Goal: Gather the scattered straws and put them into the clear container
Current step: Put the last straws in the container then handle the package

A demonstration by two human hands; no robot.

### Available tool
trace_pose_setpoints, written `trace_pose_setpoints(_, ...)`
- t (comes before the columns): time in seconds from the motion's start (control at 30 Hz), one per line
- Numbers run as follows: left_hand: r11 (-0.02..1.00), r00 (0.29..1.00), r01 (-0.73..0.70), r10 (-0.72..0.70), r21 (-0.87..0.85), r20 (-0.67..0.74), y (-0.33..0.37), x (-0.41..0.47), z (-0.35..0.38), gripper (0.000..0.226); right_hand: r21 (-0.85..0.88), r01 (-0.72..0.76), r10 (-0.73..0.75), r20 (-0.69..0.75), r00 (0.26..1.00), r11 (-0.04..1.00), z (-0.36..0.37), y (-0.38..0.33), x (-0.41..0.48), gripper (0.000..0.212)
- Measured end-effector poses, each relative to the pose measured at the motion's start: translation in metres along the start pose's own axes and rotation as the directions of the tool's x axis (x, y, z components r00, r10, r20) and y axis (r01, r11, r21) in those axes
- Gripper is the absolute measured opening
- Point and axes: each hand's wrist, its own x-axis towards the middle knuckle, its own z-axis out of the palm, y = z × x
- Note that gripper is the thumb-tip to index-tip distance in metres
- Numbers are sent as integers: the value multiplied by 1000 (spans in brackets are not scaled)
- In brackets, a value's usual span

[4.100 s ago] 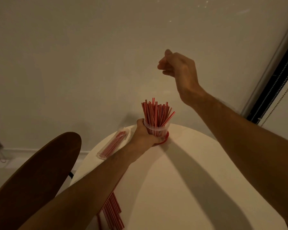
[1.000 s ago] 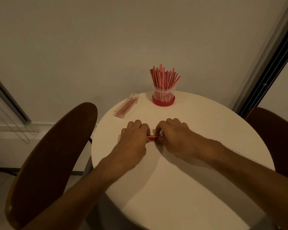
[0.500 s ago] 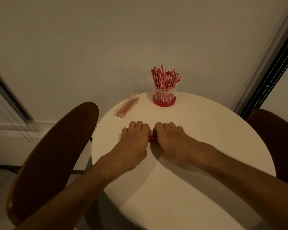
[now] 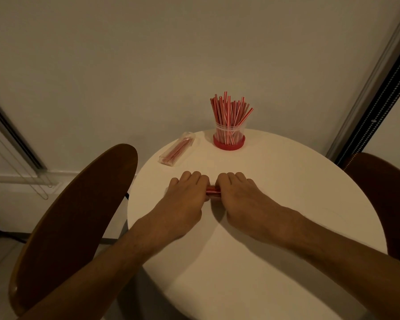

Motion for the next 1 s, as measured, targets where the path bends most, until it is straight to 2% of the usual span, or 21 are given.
trace_pose_setpoints(0.13,1000,1000,-5,5,13,1,2,4,-6,19,-113,61,-65,-30,997,992,-7,4,-1,25)
trace_pose_setpoints(0.2,1000,1000,-7,7,-4,10,6,7,-12,24,-208,65,-77,-50,996,976,-12,7,2,22)
trace_pose_setpoints(0.27,999,1000,-20,21,-35,22,10,11,-17,29,-255,45,-58,-42,997,966,-16,9,8,27)
trace_pose_setpoints(0.33,992,998,-36,42,-124,43,12,15,-22,31,-243,-4,1,-14,1000,970,-19,13,16,34)
trace_pose_setpoints(0.43,943,993,-63,91,-327,73,12,20,-27,21,-229,-96,90,-34,995,969,-26,20,24,28)
trace_pose_setpoints(0.5,863,995,-10,60,-505,83,9,23,-29,22,-229,-141,130,-61,990,963,-30,25,27,24)
trace_pose_setpoints(0.57,713,998,53,-19,-699,56,8,28,-32,21,-221,-163,150,-73,986,962,-30,31,29,27)
trace_pose_setpoints(0.6,623,995,81,-102,-778,22,8,32,-35,16,-212,-168,153,-84,985,963,-30,34,29,32)
trace_pose_setpoints(0.63,514,978,119,-206,-849,13,8,36,-38,25,-201,-166,149,-97,984,965,-29,36,30,38)
trace_pose_setpoints(0.67,377,953,158,-301,-913,41,8,42,-42,46,-189,-157,138,-113,984,969,-29,38,31,42)
trace_pose_setpoints(0.73,89,915,162,-386,-983,115,8,52,-46,75,-167,-124,100,-142,985,978,-29,40,34,47)
trace_pose_setpoints(0.77,19,908,151,-399,-988,131,8,56,-47,80,-156,-102,78,-153,985,982,-29,39,36,47)
trace_pose_setpoints(0.83,-6,903,158,-405,-987,147,14,64,-48,83,-141,-48,23,-172,985,989,-29,34,40,42)
trace_pose_setpoints(1.0,47,906,155,-404,-987,123,25,80,-42,84,-69,39,-51,-183,982,997,-27,28,52,29)
